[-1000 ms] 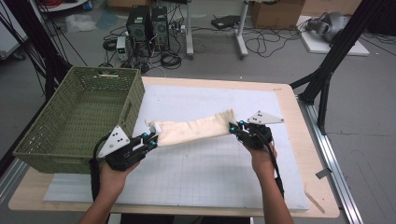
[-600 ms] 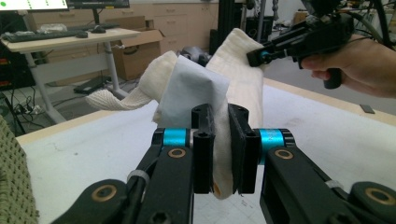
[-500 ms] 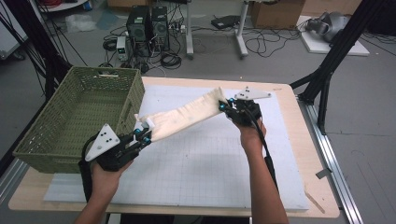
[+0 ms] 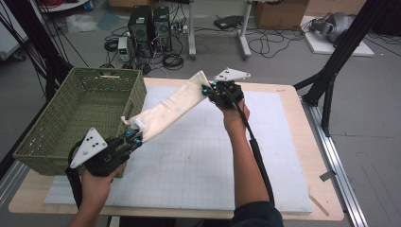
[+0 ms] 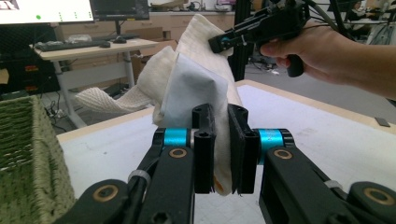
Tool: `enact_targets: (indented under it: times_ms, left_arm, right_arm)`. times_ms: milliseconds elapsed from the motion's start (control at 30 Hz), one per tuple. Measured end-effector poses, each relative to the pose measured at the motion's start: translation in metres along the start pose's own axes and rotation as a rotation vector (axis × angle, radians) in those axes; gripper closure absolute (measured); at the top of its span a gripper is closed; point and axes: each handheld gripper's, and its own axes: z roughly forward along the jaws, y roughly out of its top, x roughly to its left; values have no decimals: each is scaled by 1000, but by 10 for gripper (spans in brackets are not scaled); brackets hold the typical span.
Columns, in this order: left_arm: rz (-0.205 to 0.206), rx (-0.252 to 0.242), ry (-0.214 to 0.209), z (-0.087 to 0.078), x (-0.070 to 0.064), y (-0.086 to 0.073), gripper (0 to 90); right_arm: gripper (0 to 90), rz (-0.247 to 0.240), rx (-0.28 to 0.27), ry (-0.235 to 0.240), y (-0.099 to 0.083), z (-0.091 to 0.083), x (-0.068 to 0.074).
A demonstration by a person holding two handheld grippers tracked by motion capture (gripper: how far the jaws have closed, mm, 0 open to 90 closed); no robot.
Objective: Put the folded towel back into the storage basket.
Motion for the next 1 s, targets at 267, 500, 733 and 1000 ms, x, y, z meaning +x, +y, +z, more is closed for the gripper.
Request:
enact_targets:
  times_ms: [267,500,733,1000]
  left_arm:
    - [15,6,46,-12,7,-2,815]
    - [14,12,79,-22,12,-5,818]
    - [14,13,119,-34,19,-6,822]
    - [-3,-5,157,-49,30,-7,825]
  right_arm:
    - [790,-1,-11,22,18,26,12]
    - [790,-8,-23,43,34,46,22]
    - [790,-29,-42,65,56,69,37]
    - [791,-59,-59,81,80,90,54]
